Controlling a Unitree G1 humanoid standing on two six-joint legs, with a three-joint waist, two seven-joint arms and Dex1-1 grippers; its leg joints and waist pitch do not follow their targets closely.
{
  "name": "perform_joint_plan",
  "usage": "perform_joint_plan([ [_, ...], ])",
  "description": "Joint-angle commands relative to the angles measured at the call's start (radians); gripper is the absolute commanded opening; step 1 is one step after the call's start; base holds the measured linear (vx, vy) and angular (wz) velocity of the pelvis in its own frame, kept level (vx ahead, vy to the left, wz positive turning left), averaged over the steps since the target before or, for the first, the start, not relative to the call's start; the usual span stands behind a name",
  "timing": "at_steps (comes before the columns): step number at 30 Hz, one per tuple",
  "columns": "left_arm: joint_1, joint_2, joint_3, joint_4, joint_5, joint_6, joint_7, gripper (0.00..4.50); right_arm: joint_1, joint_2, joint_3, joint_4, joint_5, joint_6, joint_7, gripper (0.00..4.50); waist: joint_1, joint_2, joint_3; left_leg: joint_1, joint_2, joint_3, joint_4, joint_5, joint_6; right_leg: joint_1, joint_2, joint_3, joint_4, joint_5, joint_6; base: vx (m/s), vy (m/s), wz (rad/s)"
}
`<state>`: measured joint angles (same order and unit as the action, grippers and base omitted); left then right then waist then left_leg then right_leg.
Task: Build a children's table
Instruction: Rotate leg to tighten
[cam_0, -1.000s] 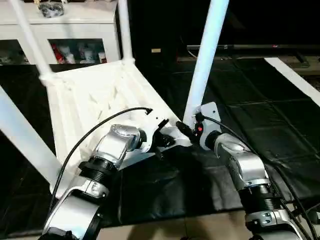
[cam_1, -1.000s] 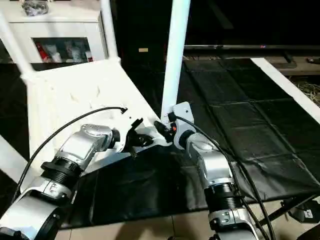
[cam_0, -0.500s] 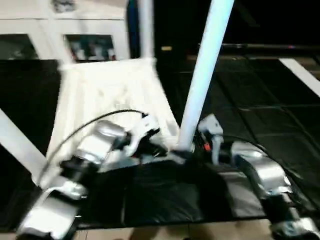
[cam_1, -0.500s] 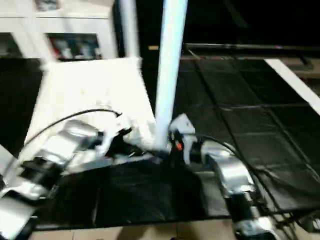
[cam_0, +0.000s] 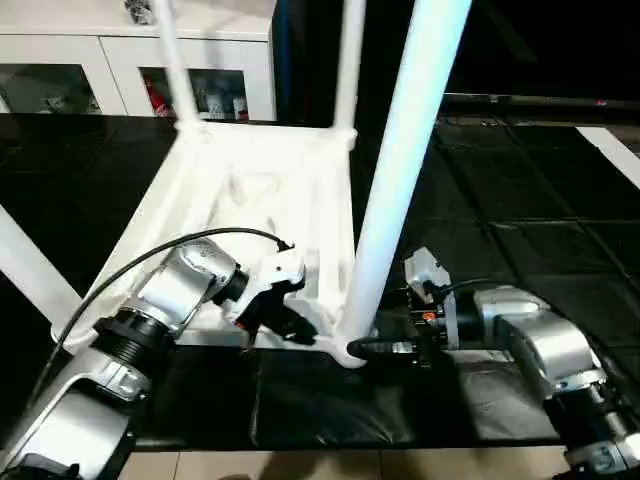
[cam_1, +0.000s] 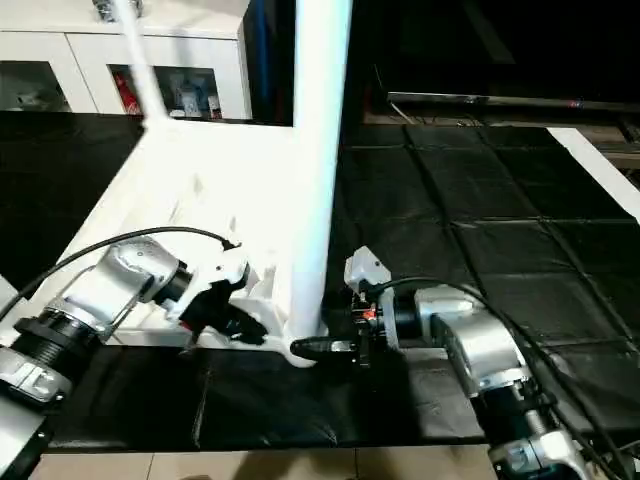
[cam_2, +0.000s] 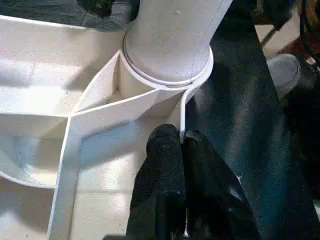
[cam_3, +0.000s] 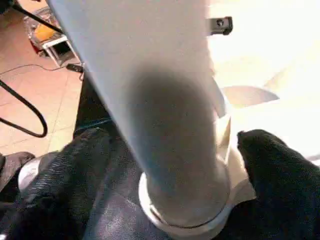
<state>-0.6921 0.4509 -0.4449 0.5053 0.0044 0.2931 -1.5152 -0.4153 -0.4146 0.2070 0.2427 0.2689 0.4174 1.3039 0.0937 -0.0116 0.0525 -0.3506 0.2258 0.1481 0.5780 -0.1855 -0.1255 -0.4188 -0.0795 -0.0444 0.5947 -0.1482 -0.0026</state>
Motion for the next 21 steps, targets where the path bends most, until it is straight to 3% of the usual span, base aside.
perform_joint_plan([
  [1, -0.017, -0.01, -0.033, -0.017, 0.004, -0.021, -0.046, 0.0, -0.013, -0.013, 0.013, 0.003, 0.013, -0.013, 0.027, 4.02, -0.002, -0.01, -0.067, -0.003, -0.01, 0.03, -0.064, -0.177, 0.039, 0.061, -0.035, 0.024, -0.06, -0.28, -0.205, 0.0, 0.0, 0.0],
  [5, -0.018, -0.006, -0.031, -0.015, 0.0, -0.026, -0.047, 0.0, -0.015, -0.014, 0.019, 0.004, 0.022, -0.003, 0.051, 3.6, 0.0, -0.011, -0.069, -0.006, -0.01, 0.029, -0.063, -0.151, 0.044, 0.064, -0.034, 0.023, -0.055, -0.237, -0.214, 0.0, 0.0, 0.0],
  [10, -0.02, 0.0, -0.028, -0.008, 0.0, -0.032, -0.053, 0.0, -0.02, -0.012, 0.021, 0.016, 0.025, -0.005, 0.063, 3.24, 0.0, -0.013, -0.069, -0.007, -0.011, 0.029, -0.062, -0.156, 0.042, 0.065, -0.034, 0.022, -0.055, -0.249, -0.211, 0.0, 0.0, 0.0],
  [21, -0.025, -0.012, -0.021, 0.014, 0.0, -0.025, -0.03, 0.0, -0.011, -0.004, 0.017, 0.02, 0.041, -0.002, 0.07, 2.36, 0.004, -0.004, -0.071, -0.004, -0.013, 0.031, -0.059, -0.153, 0.037, 0.065, -0.031, 0.022, -0.055, -0.22, -0.222, 0.0, 0.0, 0.0],
])
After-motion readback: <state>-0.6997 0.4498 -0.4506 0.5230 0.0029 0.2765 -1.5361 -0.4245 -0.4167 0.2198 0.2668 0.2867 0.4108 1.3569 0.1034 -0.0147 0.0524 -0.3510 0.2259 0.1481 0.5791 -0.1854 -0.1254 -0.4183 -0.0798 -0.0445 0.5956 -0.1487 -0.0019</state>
